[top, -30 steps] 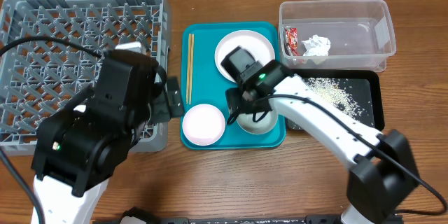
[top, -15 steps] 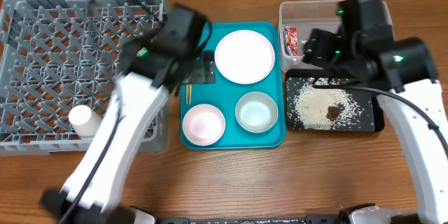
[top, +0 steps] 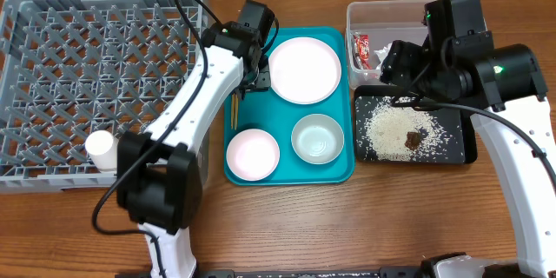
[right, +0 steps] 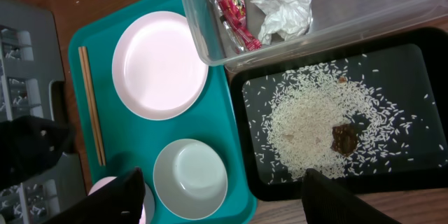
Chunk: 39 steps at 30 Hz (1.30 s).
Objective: Sort waste into correct bins and load items into the dishwasher
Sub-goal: 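Reach the left gripper to the chopsticks and grasp them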
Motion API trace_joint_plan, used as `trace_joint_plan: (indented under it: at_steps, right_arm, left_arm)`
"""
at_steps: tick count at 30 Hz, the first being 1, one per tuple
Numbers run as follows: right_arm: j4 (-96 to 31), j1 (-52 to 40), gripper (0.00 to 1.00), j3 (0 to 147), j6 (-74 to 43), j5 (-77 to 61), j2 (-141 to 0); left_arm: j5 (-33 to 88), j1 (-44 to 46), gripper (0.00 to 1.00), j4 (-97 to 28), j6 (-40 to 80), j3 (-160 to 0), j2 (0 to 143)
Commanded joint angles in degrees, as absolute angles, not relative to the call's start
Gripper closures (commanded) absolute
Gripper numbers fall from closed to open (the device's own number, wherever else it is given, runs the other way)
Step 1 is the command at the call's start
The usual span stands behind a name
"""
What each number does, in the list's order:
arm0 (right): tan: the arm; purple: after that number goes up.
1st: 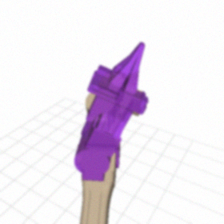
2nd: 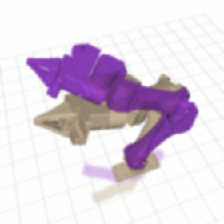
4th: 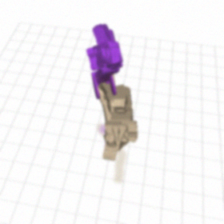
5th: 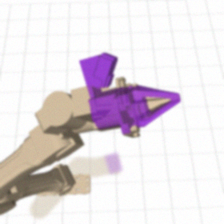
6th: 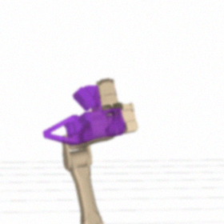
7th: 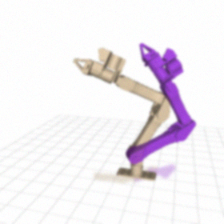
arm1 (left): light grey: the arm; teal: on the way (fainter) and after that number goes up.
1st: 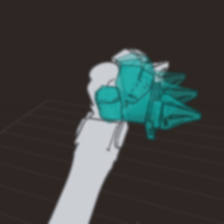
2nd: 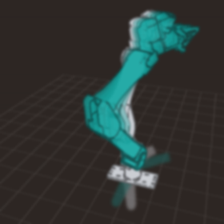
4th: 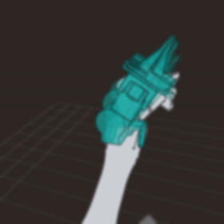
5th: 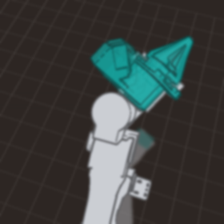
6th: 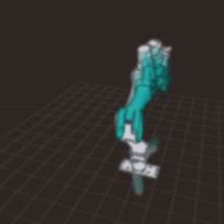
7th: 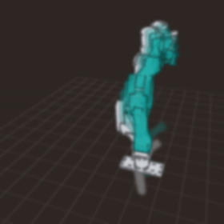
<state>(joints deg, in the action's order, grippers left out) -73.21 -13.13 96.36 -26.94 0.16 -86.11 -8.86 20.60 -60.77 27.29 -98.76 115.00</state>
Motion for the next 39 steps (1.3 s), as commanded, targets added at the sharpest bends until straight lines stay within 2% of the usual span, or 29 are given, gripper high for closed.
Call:
trace_joint_plan:
  at_steps: [1, 6, 9, 14, 26, 30, 39]
  right_arm:
    - [-73.43, -13.04, 0.27, 97.10, -26.59, -0.05, -85.82]
    - [-73.56, -13.04, 0.27, 97.10, -26.59, -0.05, -85.82]
    - [-73.76, -13.04, 0.27, 97.10, -26.59, -0.05, -85.82]
    - [-74.08, -13.04, 0.27, 97.10, -26.59, -0.05, -85.82]
    - [-74.15, -13.04, 0.28, 97.10, -26.59, -0.05, -85.82]
    - [-74.11, -13.04, 0.28, 97.10, -26.59, -0.05, -85.82]
    - [-74.04, -13.04, 0.28, 97.10, -26.61, -0.05, -85.82]
  left_arm:
    - [-12.29, 19.79, 0.52, -59.96, 26.55, -99.15, 118.98]
    - [-12.45, 19.11, 0.59, -57.19, 22.79, -99.18, 122.76]
    - [-13.69, 19.07, 0.71, -55.33, 20.49, -99.15, 124.07]
    - [-17.43, 19.07, 0.67, -53.17, 20.45, -99.15, 124.79]
    - [-16.71, 17.69, 0.65, -49.89, 19.25, -98.37, 125.38]
    - [-13.61, 16.82, 0.70, -49.56, 19.22, -98.17, 125.38]
    - [-8.69, 16.51, 0.71, -46.92, 16.97, -95.64, 125.38]
